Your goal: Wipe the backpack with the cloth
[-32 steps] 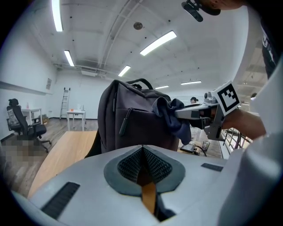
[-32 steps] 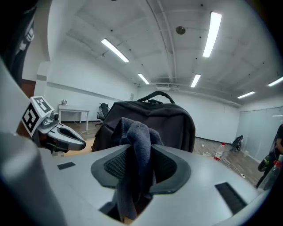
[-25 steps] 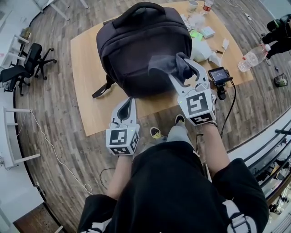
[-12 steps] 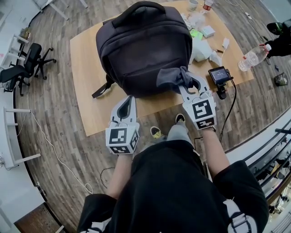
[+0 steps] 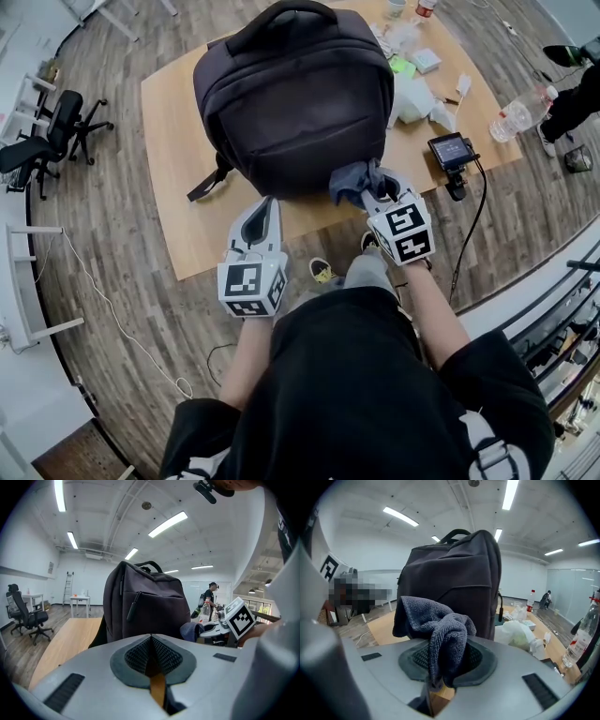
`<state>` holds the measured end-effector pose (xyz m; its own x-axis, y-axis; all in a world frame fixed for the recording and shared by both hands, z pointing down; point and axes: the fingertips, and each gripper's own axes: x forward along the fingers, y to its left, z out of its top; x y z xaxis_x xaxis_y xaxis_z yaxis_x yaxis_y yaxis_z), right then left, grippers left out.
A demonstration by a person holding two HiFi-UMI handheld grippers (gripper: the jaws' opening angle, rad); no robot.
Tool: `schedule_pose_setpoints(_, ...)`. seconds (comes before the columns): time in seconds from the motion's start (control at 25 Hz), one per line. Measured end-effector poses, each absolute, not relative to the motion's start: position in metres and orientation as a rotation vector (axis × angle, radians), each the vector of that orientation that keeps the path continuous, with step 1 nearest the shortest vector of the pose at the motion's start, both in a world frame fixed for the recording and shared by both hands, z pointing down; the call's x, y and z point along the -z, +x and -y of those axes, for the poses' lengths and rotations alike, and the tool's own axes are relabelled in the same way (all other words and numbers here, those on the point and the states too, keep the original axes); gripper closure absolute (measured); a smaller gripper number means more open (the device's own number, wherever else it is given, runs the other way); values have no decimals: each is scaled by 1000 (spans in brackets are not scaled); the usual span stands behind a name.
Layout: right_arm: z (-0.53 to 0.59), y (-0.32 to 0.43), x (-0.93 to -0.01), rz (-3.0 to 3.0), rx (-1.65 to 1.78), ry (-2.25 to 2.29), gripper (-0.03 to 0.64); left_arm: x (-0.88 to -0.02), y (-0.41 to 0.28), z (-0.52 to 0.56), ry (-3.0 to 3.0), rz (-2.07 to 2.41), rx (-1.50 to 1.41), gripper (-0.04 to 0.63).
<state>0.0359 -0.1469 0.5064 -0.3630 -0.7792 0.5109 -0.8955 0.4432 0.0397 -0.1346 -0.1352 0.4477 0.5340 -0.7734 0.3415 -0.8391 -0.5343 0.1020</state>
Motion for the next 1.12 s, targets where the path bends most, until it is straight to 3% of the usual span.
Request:
schedule_pose_setpoints(0.4, 137, -47, -507, 2391, -420, 1186, 526, -445, -137, 131, 2514, 1372, -367, 578)
schedule_pose_setpoints(0.64, 137, -51, -508, 2431, -419, 1136, 526, -446, -141, 130, 2505, 1386, -367, 578)
schedule_pose_setpoints(1.12, 159, 96, -557, 2130, -522, 1449, 526, -445, -133, 127, 2517, 1362, -370, 578)
